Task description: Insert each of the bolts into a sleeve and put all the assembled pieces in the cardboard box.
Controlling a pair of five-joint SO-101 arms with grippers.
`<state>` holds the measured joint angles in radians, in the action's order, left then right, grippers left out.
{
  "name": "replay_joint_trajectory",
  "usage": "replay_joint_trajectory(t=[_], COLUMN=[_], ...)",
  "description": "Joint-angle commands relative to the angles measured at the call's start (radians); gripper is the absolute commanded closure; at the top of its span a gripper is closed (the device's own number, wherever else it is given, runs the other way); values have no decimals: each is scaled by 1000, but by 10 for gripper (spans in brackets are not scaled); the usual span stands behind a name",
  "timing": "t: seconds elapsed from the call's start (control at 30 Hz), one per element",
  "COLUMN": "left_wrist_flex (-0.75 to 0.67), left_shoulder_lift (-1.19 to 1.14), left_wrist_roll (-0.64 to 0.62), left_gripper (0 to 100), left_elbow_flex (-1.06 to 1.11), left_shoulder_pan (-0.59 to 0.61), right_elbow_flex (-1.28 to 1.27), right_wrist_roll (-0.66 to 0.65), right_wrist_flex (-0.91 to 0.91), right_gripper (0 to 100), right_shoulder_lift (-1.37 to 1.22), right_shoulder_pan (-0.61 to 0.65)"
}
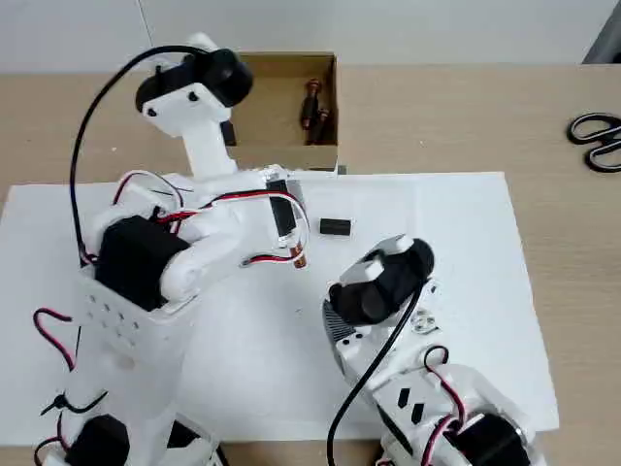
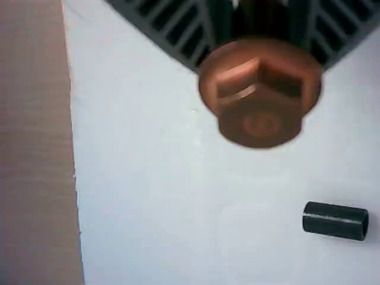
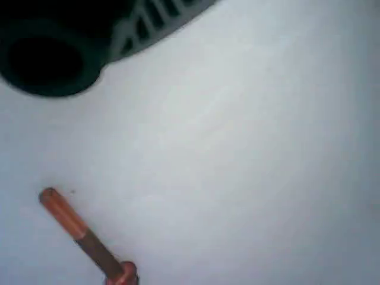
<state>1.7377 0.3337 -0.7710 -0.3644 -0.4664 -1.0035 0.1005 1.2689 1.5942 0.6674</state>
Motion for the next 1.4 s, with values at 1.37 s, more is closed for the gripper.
replay_joint_trajectory(t=[1.37], left_wrist_flex=[-816], left_shoulder_lift=[893], left_wrist_roll=[51], left_gripper=[994], left_elbow_flex=[1191], left_shoulder_pan=[-123], right_elbow_flex=[-184], right_wrist_roll=[-57], right_wrist_flex=[-156], right_gripper=[996], right_shoulder_lift=[30], right_shoulder_pan=[47])
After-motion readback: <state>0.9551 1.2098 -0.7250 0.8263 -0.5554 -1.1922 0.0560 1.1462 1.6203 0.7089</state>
